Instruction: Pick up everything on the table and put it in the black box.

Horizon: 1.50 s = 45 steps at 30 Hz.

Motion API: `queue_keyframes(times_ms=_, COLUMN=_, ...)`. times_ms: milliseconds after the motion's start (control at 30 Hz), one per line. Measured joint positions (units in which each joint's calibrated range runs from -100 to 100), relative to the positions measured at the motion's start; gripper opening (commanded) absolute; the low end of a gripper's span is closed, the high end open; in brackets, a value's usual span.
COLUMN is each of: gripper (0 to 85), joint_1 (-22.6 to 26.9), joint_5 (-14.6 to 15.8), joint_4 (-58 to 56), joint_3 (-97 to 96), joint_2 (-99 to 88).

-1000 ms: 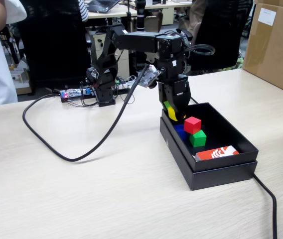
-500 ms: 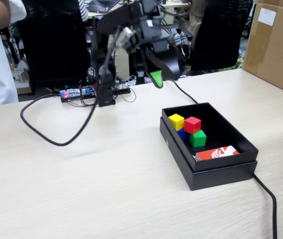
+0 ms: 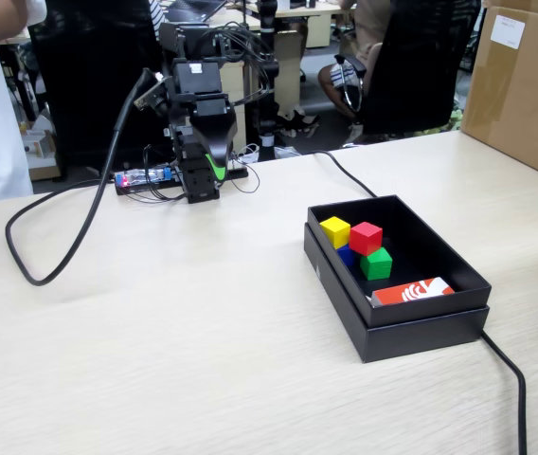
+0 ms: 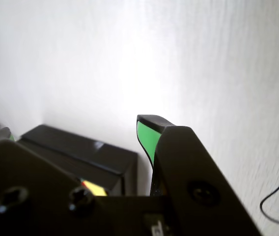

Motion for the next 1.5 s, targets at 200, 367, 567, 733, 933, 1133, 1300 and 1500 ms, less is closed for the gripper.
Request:
queue_keyframes(times_ms=200, gripper=50.8, joint_1=-0.2, joint_5=-1.4, joint_4=13.6, joint_3=-19.3, joint_2=-10.5)
queue_keyframes(times_ms=367, gripper=52.1, joint_1=-0.3, joint_5=-2.3, joint_4=20.1, joint_3=-27.8, joint_2=-11.0)
queue_keyframes(times_ms=567, gripper=51.9, joint_1=-0.3, joint_5=-5.1, joint_4=34.8, joint_3=-43.4, joint_2=-11.0)
queue_keyframes(times_ms=733, gripper=51.5, joint_1=0.1, joint_5=-6.5, joint_4=46.6, joint_3=-51.9, joint_2=-11.5)
queue_keyframes(times_ms=933, gripper=50.8, joint_1=0.1, joint_5=-6.5, joint_4=55.3, joint_3=-59.1, joint_2=-12.2)
queue_keyframes(times_ms=1133, gripper=50.4, joint_1=0.1, joint_5=-6.5, joint_4=55.3, joint_3=-59.2, joint_2=-12.3)
queue_keyframes(times_ms=1300, gripper=50.4, joint_1=0.0, joint_5=-6.5, joint_4=55.3, joint_3=-59.2, joint_2=-12.2)
queue_keyframes(times_ms=1500, gripper=50.4, joint_1=0.0, joint_5=-6.5, joint_4=55.3, joint_3=-59.2, joint_2=-12.3)
